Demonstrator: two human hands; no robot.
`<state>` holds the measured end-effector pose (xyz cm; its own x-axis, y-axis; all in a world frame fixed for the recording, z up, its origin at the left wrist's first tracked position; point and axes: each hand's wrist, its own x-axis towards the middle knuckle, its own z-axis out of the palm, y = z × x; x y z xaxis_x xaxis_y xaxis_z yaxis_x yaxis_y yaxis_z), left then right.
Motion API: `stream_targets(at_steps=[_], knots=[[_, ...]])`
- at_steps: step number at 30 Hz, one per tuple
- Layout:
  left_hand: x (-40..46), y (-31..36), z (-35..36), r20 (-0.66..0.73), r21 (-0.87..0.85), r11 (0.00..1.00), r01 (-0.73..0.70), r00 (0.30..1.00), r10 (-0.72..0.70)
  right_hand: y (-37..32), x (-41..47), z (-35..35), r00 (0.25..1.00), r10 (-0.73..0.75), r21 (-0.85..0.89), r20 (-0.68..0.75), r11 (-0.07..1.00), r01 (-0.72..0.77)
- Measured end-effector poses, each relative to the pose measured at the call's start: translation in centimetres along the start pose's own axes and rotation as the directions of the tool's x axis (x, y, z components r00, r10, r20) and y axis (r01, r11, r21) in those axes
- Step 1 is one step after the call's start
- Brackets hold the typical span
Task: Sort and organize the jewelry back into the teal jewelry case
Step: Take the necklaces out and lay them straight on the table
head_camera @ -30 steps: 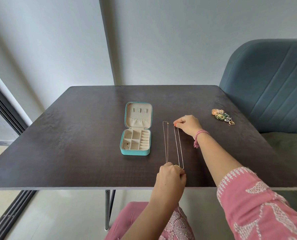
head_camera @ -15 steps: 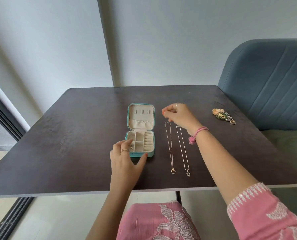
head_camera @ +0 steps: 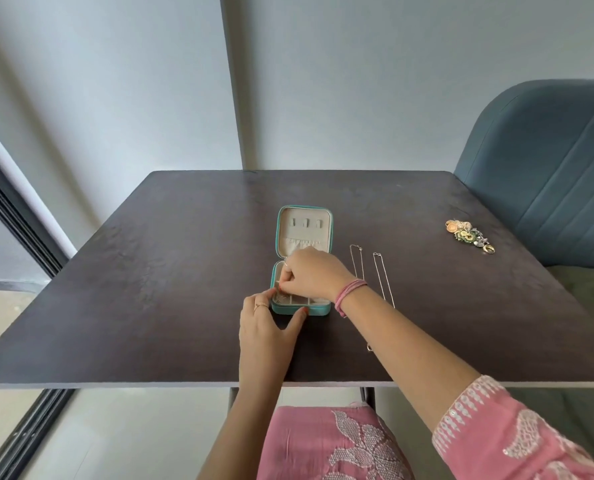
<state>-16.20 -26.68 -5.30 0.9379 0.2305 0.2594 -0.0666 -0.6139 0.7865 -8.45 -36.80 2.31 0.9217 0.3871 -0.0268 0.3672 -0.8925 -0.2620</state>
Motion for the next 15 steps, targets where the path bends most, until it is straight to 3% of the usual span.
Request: stream_targets(at_steps=[6, 15], knots=[[0.1, 0.1, 0.1, 0.003, -0.046, 0.998, 0.03, 1.0, -0.03, -2.4, -0.3, 0.9, 0.986, 0.012, -0.298, -0.166, 0.953, -0.061], [0.0, 0.2, -0.2, 0.026, -0.078, 0.995, 0.056, 0.998, -0.054, -2.6, -0.4, 2.4, 0.97, 0.093, -0.274, -0.224, 0.949, -0.154]])
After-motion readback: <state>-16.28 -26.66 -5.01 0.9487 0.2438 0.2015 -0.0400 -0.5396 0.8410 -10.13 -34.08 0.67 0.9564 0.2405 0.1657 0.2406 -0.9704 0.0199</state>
